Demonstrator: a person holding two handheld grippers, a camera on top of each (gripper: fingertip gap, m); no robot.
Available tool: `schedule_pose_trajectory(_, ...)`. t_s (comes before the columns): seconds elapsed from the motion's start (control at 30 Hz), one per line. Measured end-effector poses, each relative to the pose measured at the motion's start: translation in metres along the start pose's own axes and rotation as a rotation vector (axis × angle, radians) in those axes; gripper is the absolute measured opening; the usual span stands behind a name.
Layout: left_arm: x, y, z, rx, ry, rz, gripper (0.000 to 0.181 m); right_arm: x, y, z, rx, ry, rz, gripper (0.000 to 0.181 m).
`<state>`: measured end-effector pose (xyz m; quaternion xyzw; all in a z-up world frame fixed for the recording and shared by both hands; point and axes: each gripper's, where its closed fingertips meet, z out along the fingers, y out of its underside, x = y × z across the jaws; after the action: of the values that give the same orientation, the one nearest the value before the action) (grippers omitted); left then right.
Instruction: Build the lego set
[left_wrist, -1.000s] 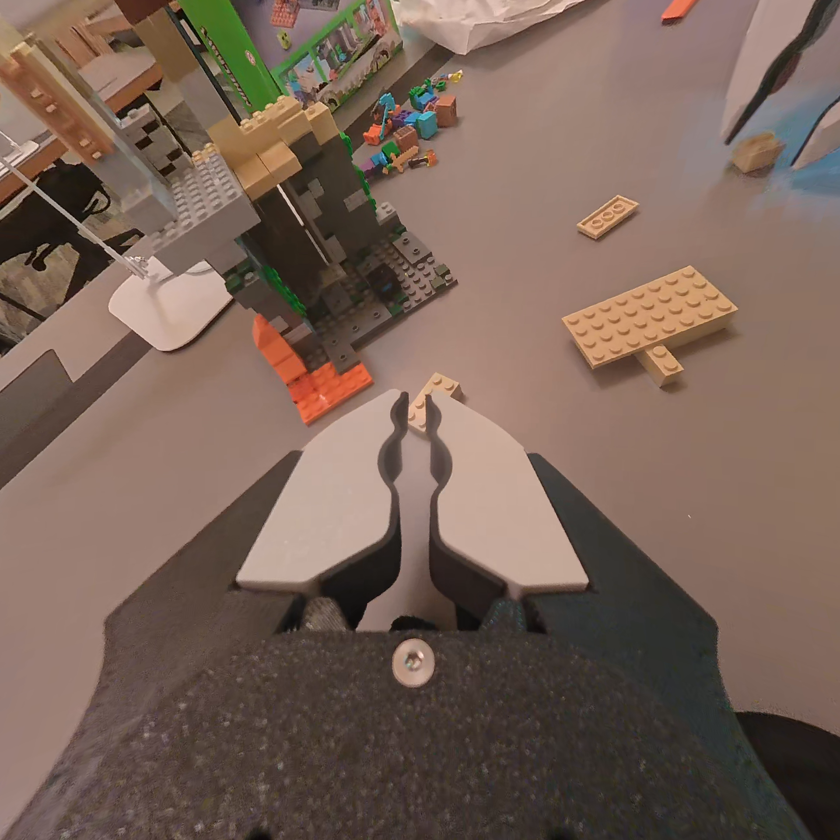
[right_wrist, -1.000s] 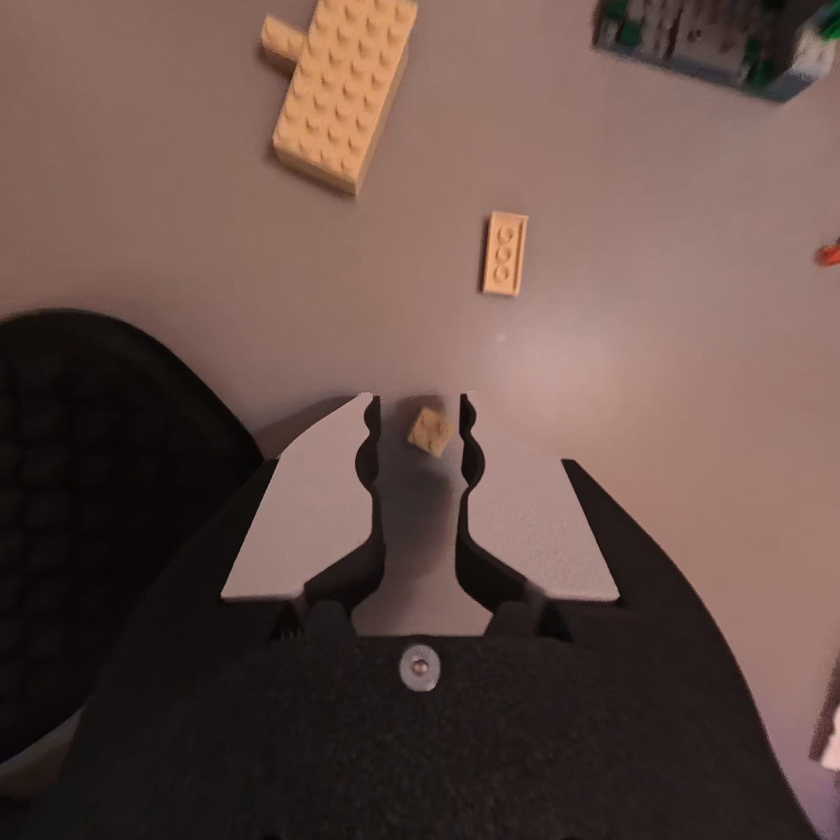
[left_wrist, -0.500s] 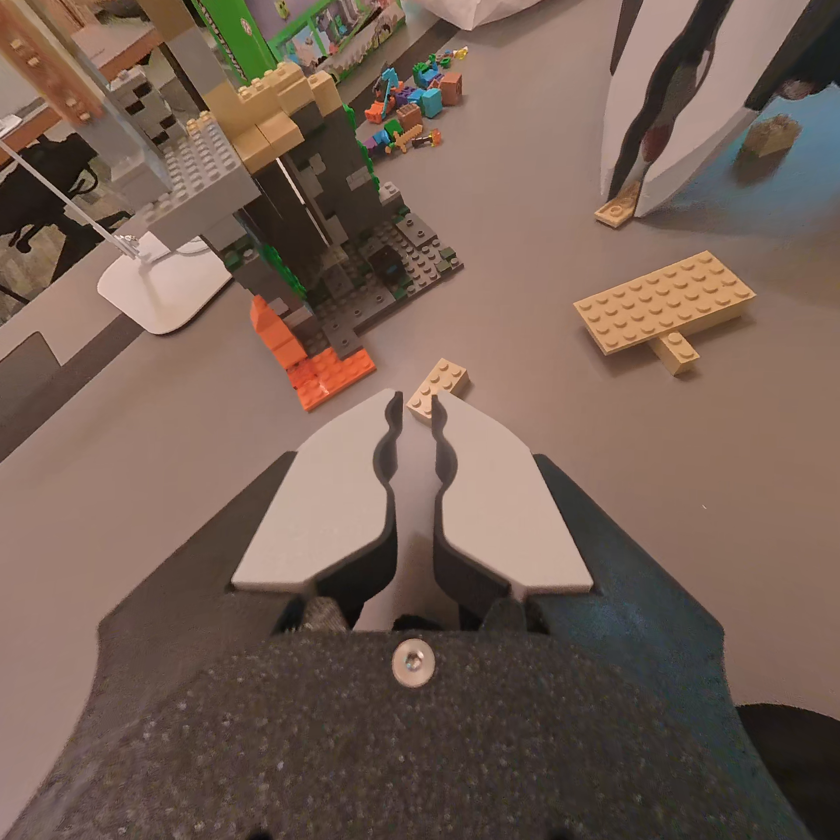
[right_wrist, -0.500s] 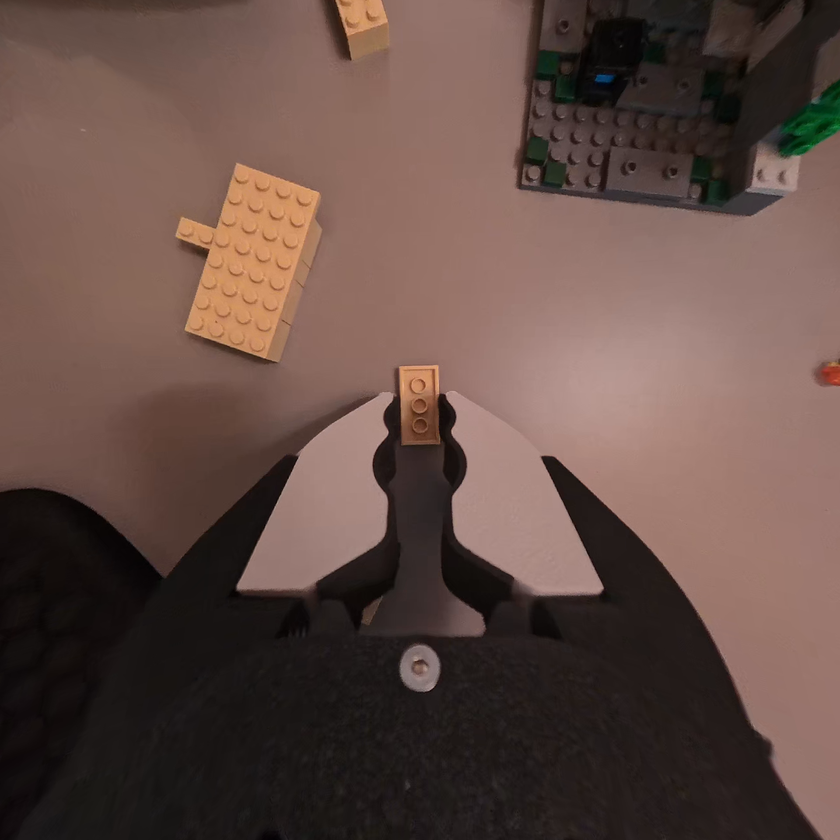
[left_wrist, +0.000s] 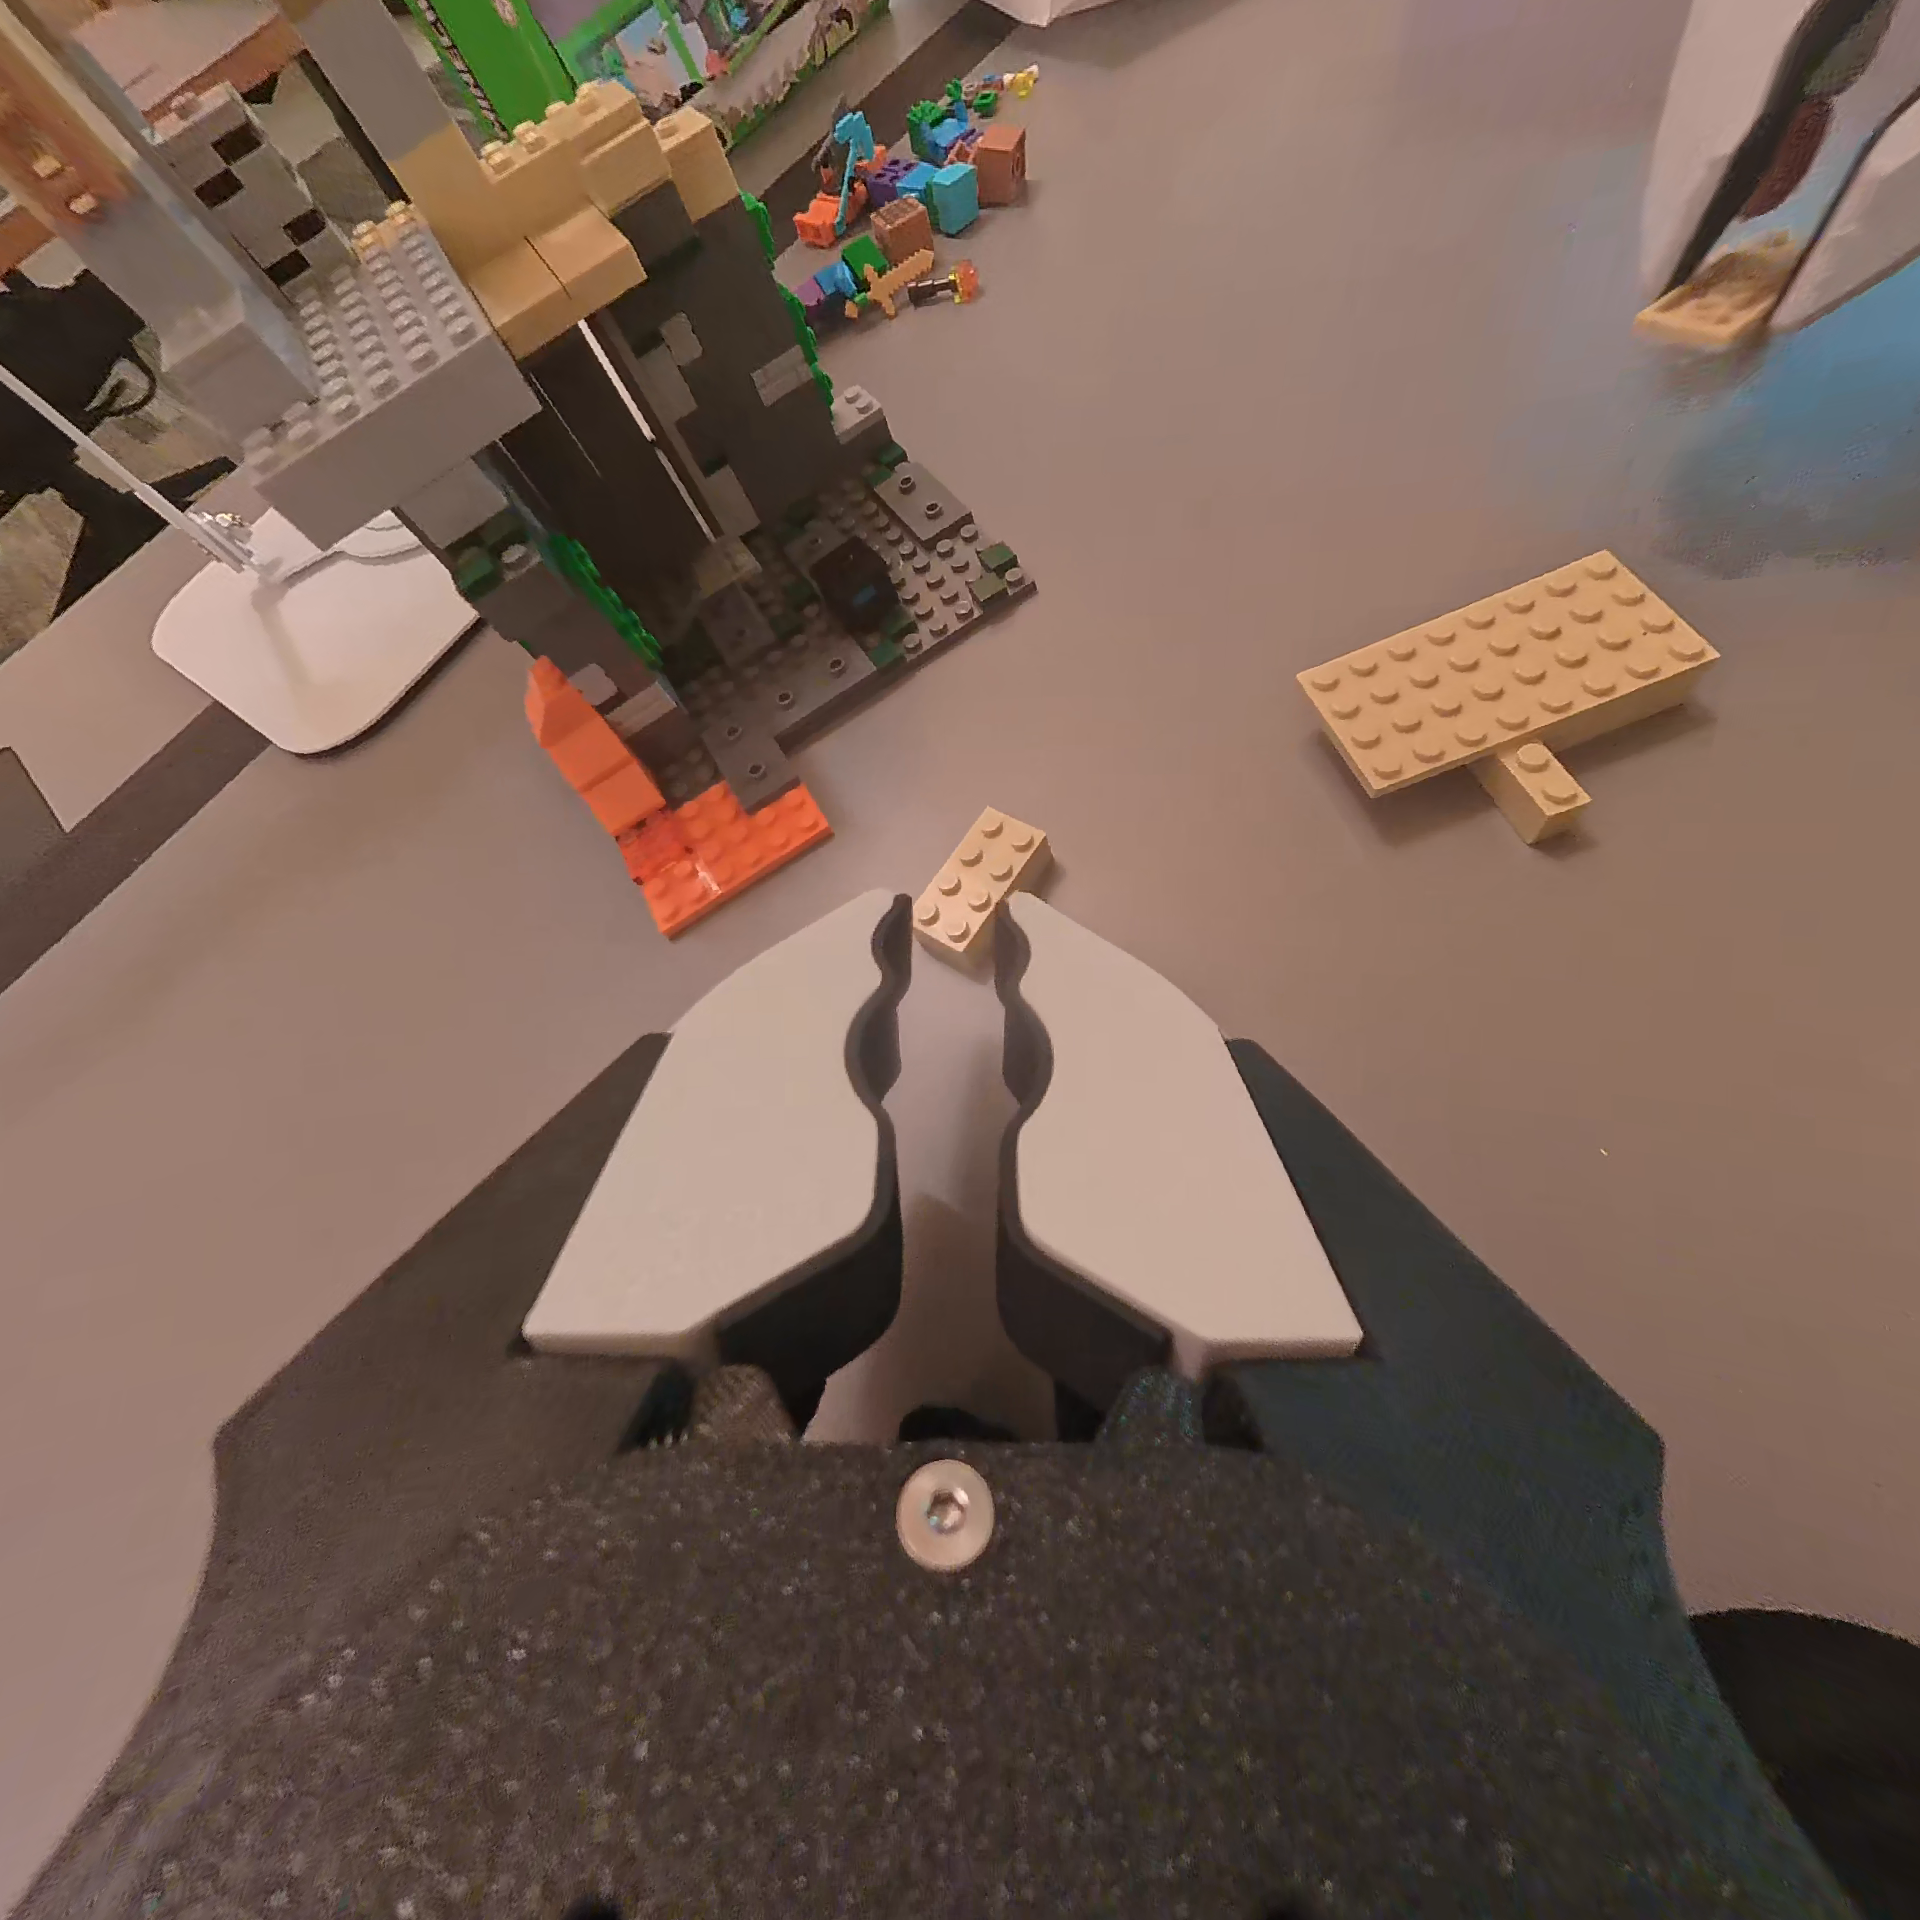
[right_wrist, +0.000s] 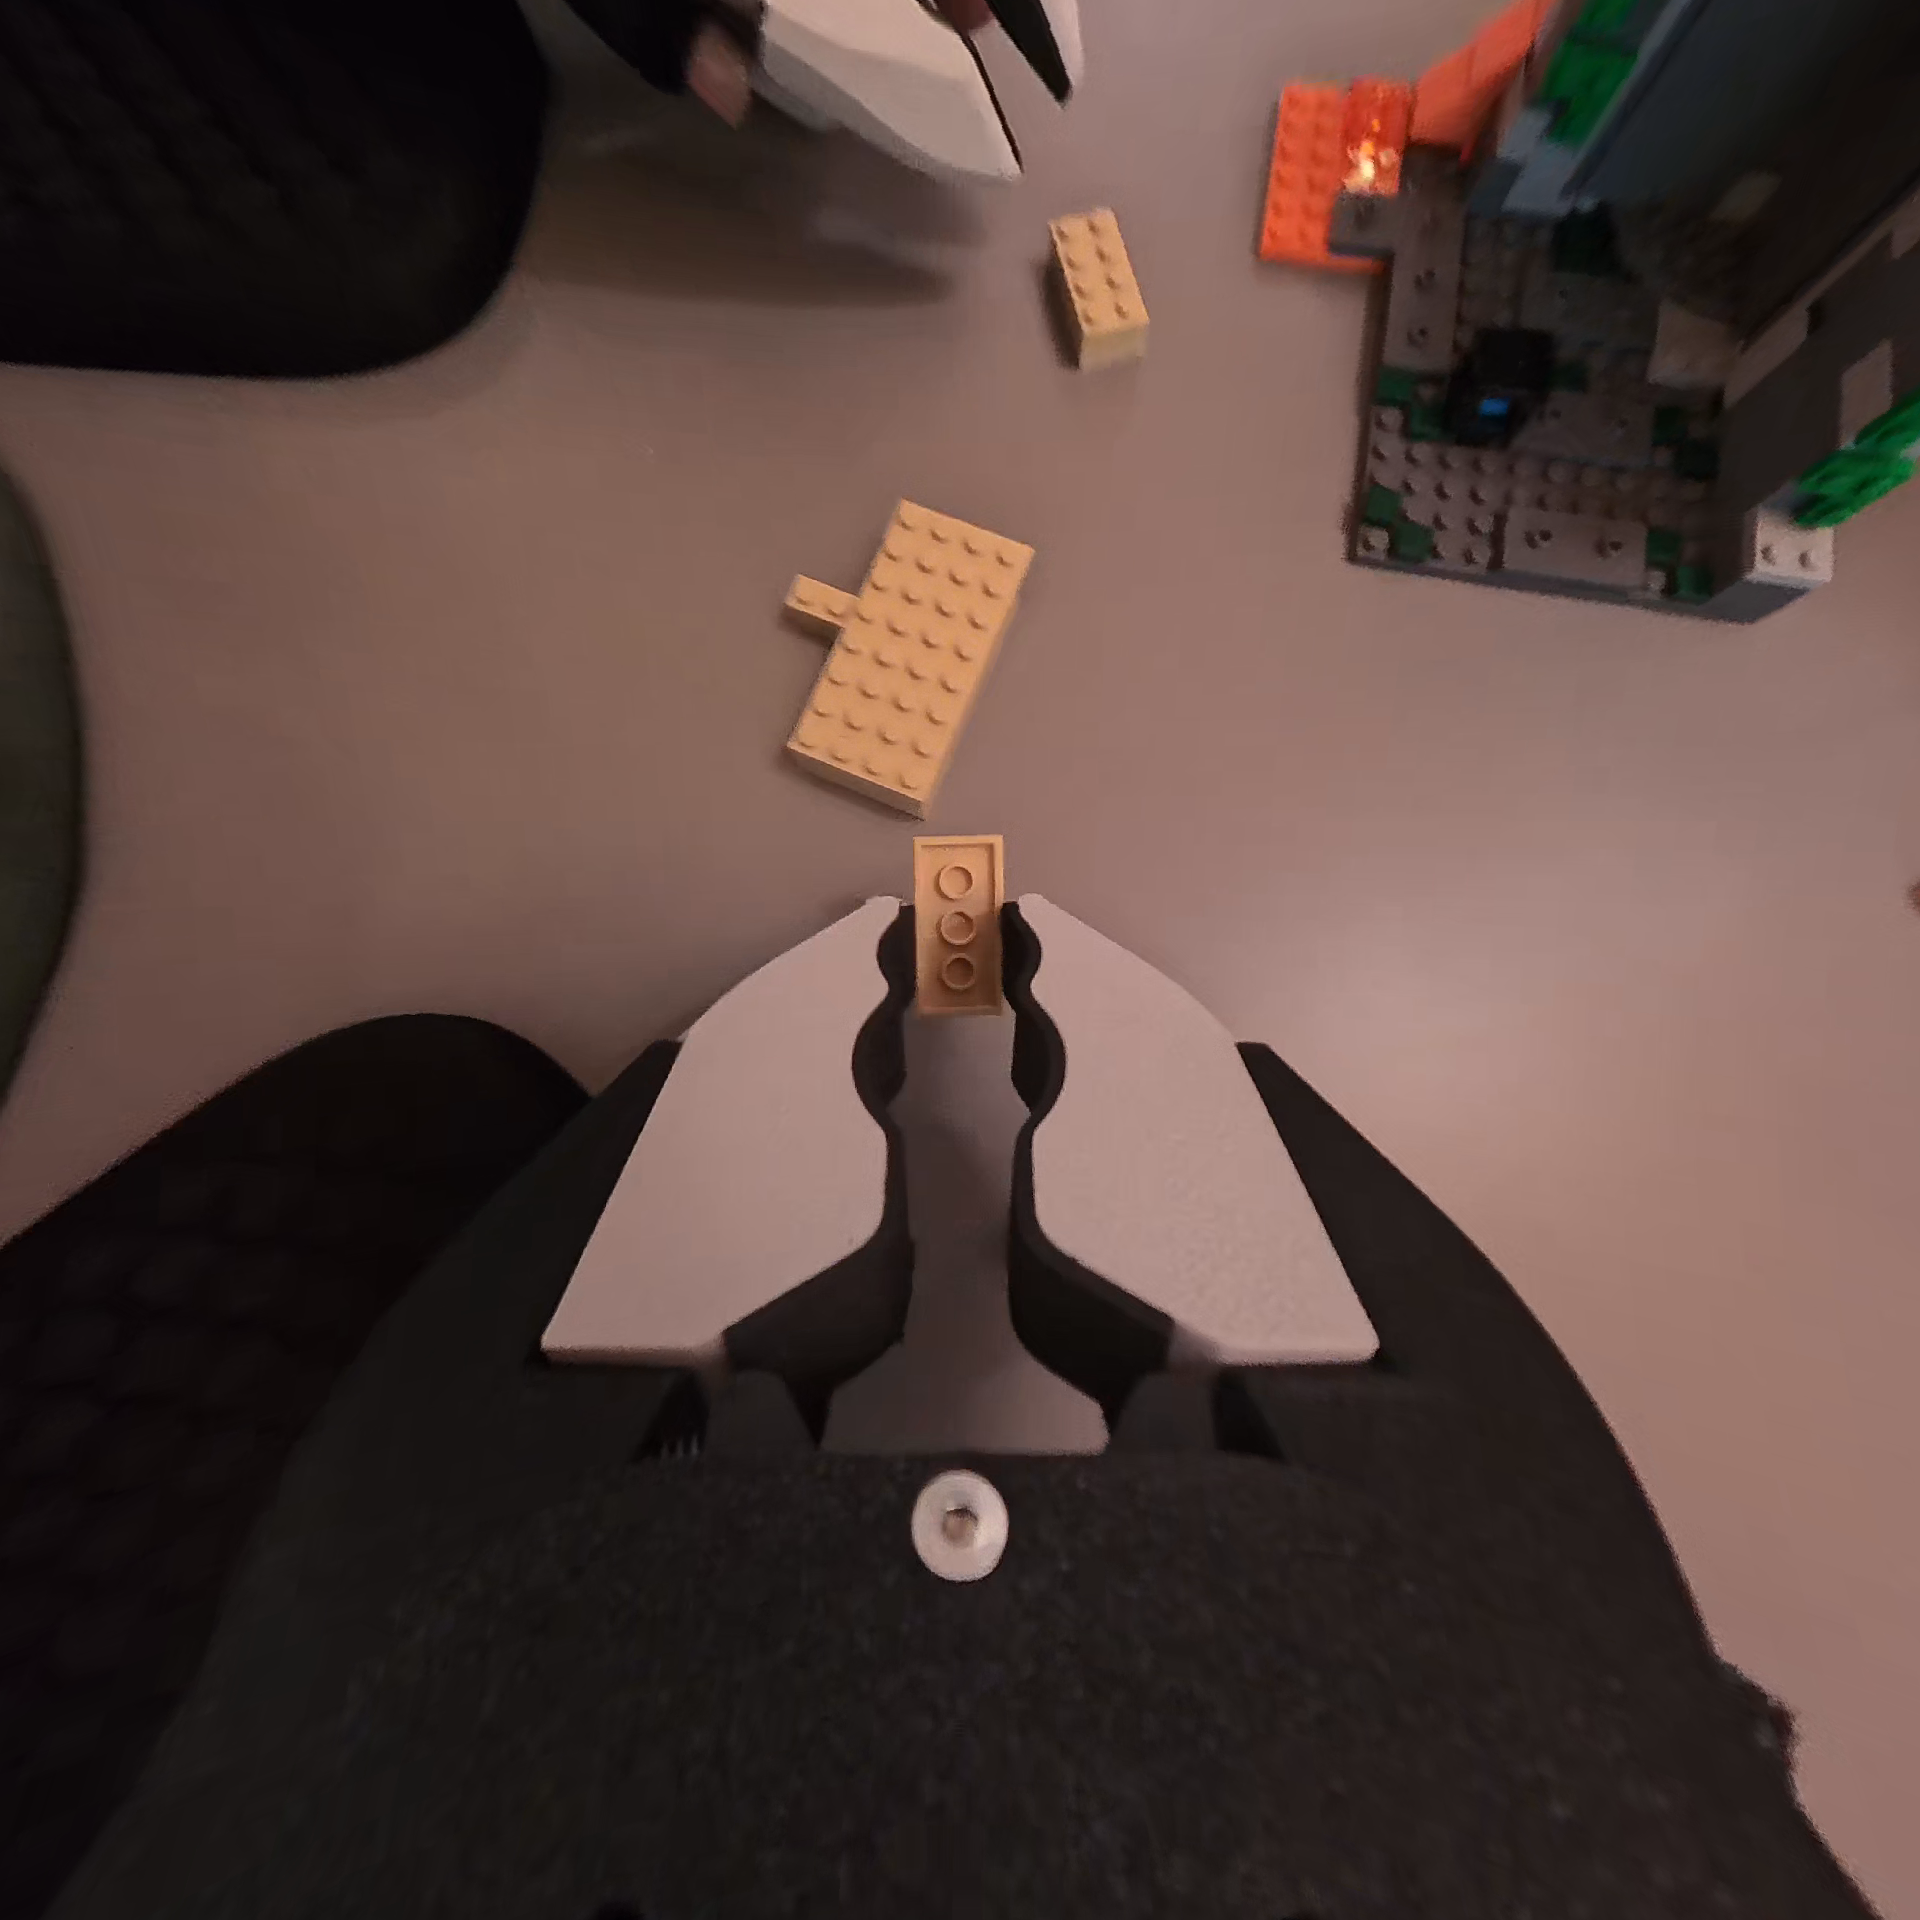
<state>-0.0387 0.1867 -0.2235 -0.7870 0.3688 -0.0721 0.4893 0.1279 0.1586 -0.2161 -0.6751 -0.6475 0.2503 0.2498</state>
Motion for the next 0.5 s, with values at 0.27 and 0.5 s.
schedule_pose_trajectory(0.27,0.015,-0.012,-0.003,0.064,0.052,0.052,0.015,-0.040,-0.024,-0.001,0.123,-0.101,-0.051,0.016)
schedule_pose_trajectory(0.5,0.086,-0.051,-0.031,0.325,0.292,0.310,0.017,-0.067,-0.041,0.004,0.236,-0.327,0.032,0.016)
